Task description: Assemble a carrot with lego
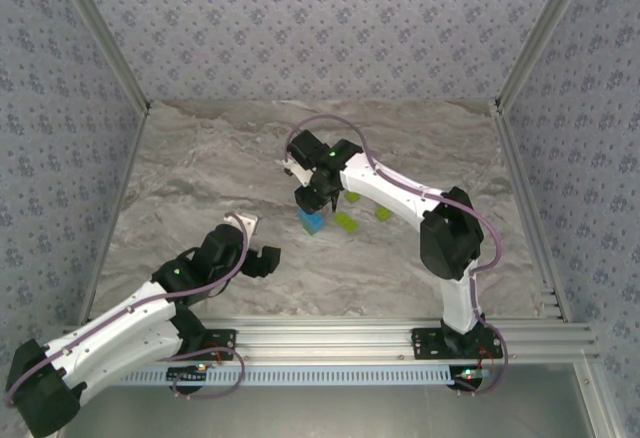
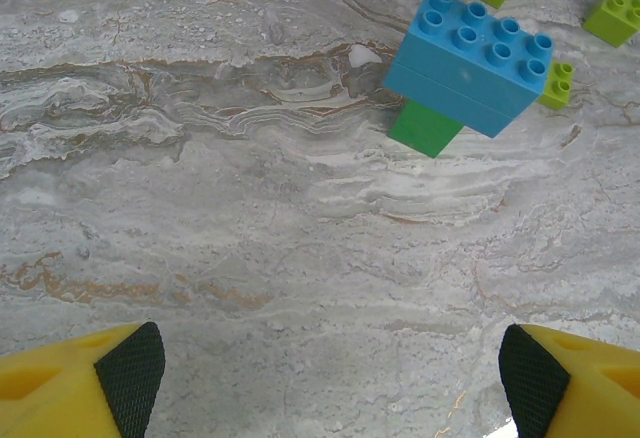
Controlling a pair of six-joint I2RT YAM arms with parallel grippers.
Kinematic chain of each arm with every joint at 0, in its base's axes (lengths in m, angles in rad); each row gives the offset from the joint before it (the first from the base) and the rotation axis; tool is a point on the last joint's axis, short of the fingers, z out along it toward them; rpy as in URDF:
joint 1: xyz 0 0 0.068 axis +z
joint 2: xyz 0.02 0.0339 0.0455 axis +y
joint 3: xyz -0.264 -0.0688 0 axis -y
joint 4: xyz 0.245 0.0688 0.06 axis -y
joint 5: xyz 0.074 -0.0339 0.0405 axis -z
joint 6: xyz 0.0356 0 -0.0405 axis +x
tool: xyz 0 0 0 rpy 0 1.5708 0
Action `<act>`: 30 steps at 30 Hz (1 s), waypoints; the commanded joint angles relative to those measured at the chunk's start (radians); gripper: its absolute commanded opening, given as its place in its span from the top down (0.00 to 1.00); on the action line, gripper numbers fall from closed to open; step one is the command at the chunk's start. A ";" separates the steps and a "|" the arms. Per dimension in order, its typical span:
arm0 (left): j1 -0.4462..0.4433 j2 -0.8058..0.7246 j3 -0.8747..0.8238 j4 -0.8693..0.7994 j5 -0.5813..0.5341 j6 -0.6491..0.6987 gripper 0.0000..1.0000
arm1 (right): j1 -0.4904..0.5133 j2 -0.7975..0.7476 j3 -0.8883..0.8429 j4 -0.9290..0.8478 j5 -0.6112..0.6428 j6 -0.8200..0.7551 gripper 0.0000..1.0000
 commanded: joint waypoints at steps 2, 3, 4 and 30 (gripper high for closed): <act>-0.007 0.006 0.015 0.028 0.012 0.017 0.11 | 0.012 -0.029 -0.022 0.012 -0.022 0.017 0.61; -0.008 0.006 0.015 0.027 0.011 0.017 0.11 | 0.012 -0.026 -0.026 0.010 -0.023 0.018 0.61; -0.008 0.007 0.016 0.026 0.012 0.016 0.11 | 0.013 -0.024 -0.028 0.008 -0.024 0.020 0.61; -0.007 0.013 0.017 0.029 0.012 0.017 0.11 | 0.025 0.010 -0.086 0.020 -0.045 0.030 0.61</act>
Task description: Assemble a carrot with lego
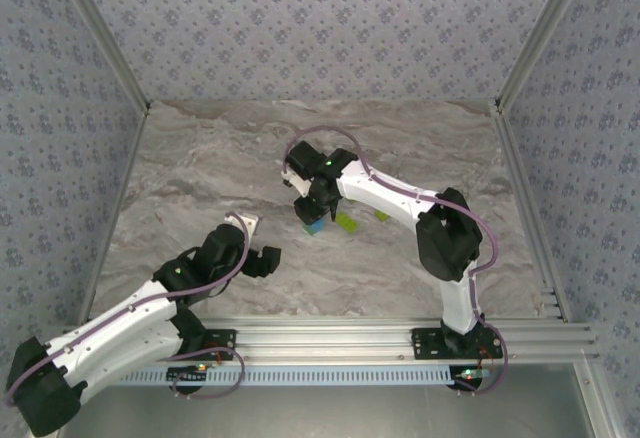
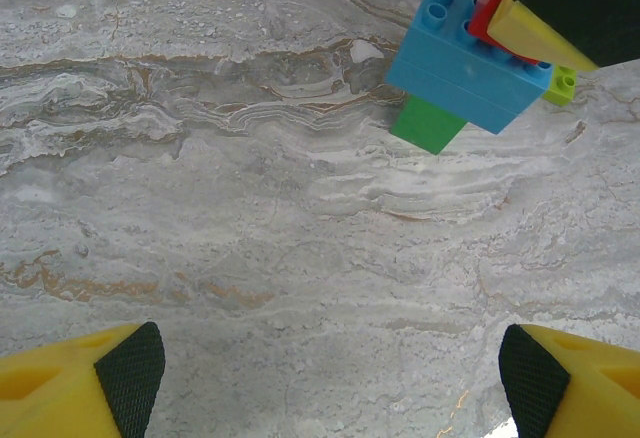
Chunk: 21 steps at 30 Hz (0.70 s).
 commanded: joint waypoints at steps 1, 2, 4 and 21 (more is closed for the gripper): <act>-0.007 -0.001 0.017 0.025 0.011 0.016 0.11 | 0.007 0.011 -0.014 -0.004 -0.017 0.017 0.61; -0.007 0.001 0.017 0.025 0.012 0.017 0.11 | 0.006 0.012 -0.015 -0.003 -0.016 0.018 0.62; -0.007 0.000 0.017 0.026 0.012 0.017 0.11 | 0.005 0.016 -0.018 -0.003 -0.016 0.017 0.62; -0.007 0.000 0.017 0.025 0.012 0.017 0.11 | 0.011 0.062 -0.005 -0.027 -0.026 0.009 0.62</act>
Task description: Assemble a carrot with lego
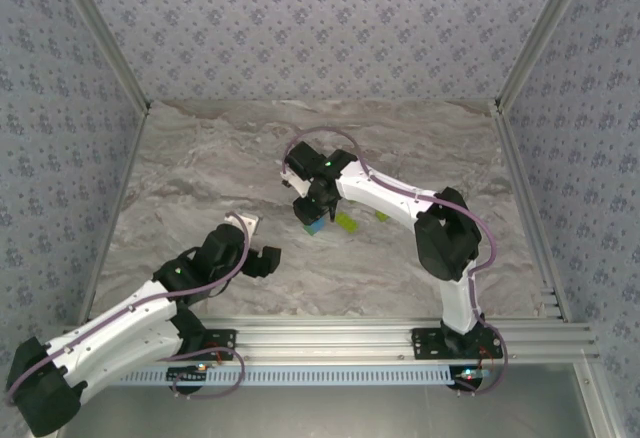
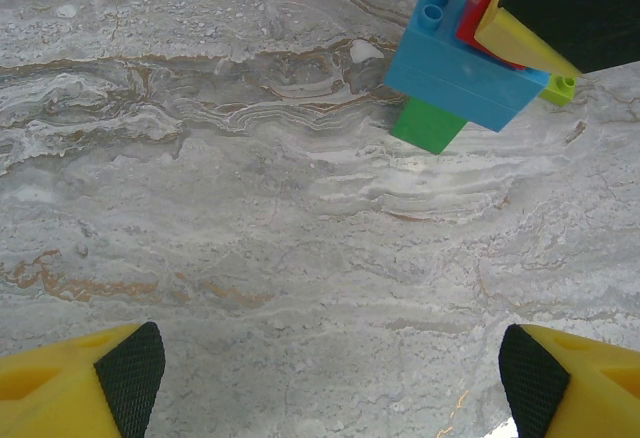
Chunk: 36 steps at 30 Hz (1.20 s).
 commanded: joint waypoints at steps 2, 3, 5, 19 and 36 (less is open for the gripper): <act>-0.008 -0.002 0.017 0.026 0.013 0.017 0.11 | 0.010 0.065 0.004 -0.059 -0.016 0.002 0.62; -0.007 -0.003 0.017 0.025 0.013 0.017 0.11 | 0.011 0.074 0.007 -0.070 -0.016 -0.002 0.62; -0.007 -0.002 0.017 0.026 0.013 0.017 0.11 | 0.013 0.086 0.012 -0.088 -0.017 -0.008 0.62; -0.008 -0.007 0.015 0.024 0.013 0.017 0.11 | 0.030 0.153 0.007 -0.163 -0.022 -0.037 0.62; -0.007 -0.010 0.016 0.023 0.012 0.018 0.11 | 0.033 0.175 0.000 -0.138 -0.012 -0.013 0.62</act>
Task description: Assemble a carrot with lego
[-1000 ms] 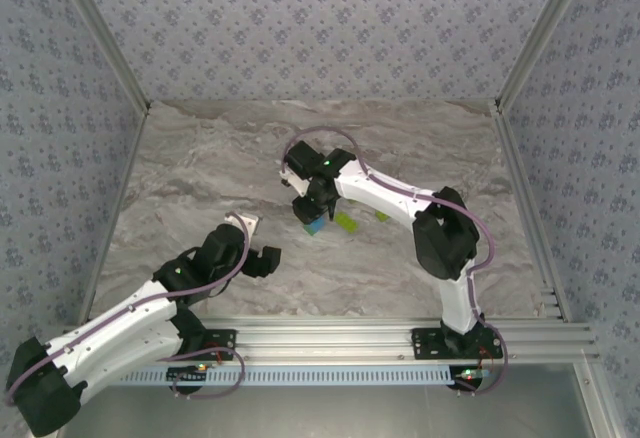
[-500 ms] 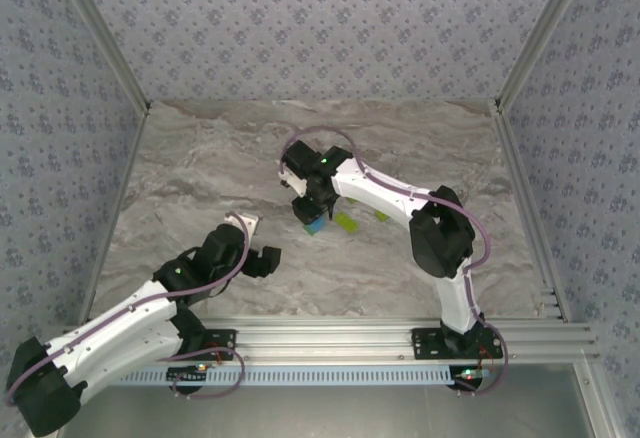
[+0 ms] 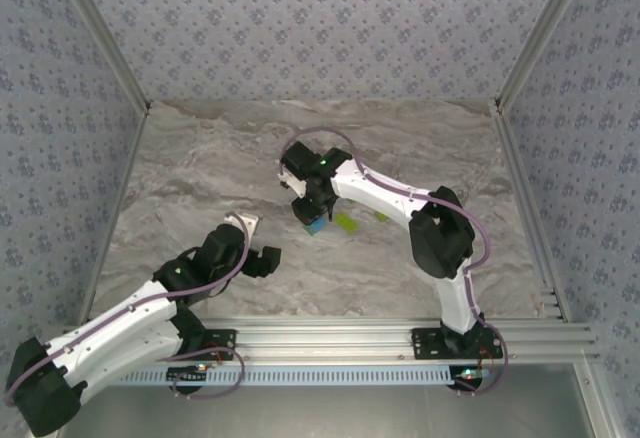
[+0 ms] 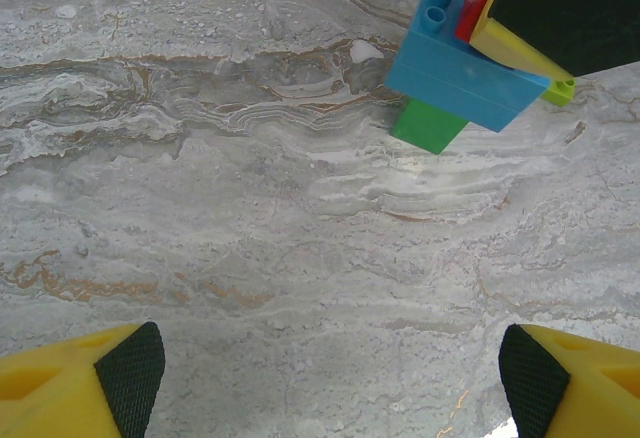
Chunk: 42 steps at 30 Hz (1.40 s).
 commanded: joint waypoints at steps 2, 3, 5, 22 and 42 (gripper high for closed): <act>-0.007 -0.011 0.013 0.024 0.013 0.017 0.11 | 0.024 0.129 -0.046 -0.089 -0.029 0.004 0.62; -0.008 -0.011 0.014 0.024 0.013 0.017 0.11 | 0.025 0.130 -0.041 -0.093 -0.027 0.003 0.62; -0.008 -0.010 0.013 0.024 0.013 0.016 0.11 | 0.026 0.129 -0.035 -0.097 -0.027 0.001 0.62; -0.008 -0.015 0.012 0.024 0.013 0.017 0.11 | 0.035 0.149 -0.079 -0.084 -0.032 0.019 0.65; -0.007 -0.007 0.015 0.025 0.015 0.017 0.11 | 0.004 0.085 0.120 -0.180 -0.001 0.003 0.66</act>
